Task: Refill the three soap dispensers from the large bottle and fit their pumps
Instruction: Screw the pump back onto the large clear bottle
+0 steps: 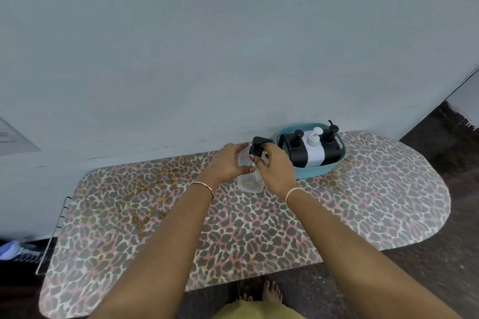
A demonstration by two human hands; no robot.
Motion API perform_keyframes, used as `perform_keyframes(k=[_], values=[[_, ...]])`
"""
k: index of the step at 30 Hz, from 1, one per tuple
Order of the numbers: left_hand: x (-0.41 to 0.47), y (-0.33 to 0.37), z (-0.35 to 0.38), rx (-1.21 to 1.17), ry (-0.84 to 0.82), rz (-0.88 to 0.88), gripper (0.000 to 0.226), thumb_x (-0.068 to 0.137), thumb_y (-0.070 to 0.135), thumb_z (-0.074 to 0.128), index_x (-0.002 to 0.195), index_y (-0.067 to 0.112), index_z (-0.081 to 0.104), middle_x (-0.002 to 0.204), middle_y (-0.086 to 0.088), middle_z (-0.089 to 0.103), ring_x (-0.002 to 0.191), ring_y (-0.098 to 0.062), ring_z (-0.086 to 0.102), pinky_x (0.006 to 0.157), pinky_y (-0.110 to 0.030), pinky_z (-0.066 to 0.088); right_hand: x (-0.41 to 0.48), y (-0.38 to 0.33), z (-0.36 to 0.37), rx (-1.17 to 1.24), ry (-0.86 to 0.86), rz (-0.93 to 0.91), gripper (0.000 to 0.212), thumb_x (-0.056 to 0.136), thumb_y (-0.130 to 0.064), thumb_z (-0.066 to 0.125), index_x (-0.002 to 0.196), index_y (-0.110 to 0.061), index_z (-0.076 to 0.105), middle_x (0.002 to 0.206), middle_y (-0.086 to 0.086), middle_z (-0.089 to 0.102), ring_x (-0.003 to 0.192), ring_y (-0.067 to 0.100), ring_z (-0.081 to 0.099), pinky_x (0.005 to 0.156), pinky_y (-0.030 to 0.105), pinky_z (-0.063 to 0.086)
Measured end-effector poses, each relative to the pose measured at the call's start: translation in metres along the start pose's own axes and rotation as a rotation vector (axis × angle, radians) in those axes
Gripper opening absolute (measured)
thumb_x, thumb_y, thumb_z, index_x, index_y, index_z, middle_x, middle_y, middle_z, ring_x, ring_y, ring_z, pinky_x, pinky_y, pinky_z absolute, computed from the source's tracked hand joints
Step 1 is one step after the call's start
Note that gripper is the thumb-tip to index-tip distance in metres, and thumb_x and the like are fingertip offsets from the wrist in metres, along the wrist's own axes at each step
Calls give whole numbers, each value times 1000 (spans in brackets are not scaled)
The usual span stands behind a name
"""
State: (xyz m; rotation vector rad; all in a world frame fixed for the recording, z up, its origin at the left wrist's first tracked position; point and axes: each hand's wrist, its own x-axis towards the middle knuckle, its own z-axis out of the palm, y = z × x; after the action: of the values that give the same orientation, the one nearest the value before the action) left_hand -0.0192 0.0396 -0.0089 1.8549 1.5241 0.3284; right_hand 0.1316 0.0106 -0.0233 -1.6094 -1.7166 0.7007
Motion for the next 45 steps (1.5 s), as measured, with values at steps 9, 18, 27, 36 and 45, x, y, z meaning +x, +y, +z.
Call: perform_keyframes(k=[9, 18, 27, 36, 45], values=[[-5, -5, -1, 14, 80, -2, 79, 67, 44, 83, 135, 21, 51, 119, 2, 54, 92, -10, 53, 86, -32, 48, -1, -2, 0, -152, 14, -19, 22, 93, -33, 59, 109, -17, 61, 107, -4, 62, 101, 14, 57, 78, 25, 44], [-12, -3, 11, 32, 183, -69, 78, 68, 58, 75, 134, 27, 49, 117, 7, 52, 100, -10, 57, 83, -38, 53, -1, -5, 5, -97, 44, -8, 19, 93, -29, 61, 108, -17, 60, 108, -4, 63, 102, 15, 58, 82, 27, 46], [-15, -5, 11, -42, 124, -44, 87, 64, 44, 85, 139, 25, 44, 134, 4, 51, 115, -15, 55, 93, -37, 49, -2, -6, -3, 30, 2, 31, 44, 88, -28, 67, 127, -26, 47, 107, -8, 66, 101, 10, 60, 85, 30, 48], [-21, -4, 2, -69, 72, 33, 75, 69, 33, 84, 134, 24, 48, 130, 7, 56, 99, -9, 56, 83, -28, 46, -13, -1, -10, 222, 45, 88, 47, 74, -16, 81, 114, -23, 57, 111, -10, 59, 106, 7, 55, 95, 25, 45], [-29, 23, 1, -308, -73, 135, 77, 67, 17, 86, 135, 22, 49, 129, 9, 56, 98, -1, 59, 70, -8, 49, -54, 29, -35, 318, -66, 210, 93, 64, -11, 88, 140, -25, 37, 129, -13, 50, 118, -1, 47, 96, 18, 43]])
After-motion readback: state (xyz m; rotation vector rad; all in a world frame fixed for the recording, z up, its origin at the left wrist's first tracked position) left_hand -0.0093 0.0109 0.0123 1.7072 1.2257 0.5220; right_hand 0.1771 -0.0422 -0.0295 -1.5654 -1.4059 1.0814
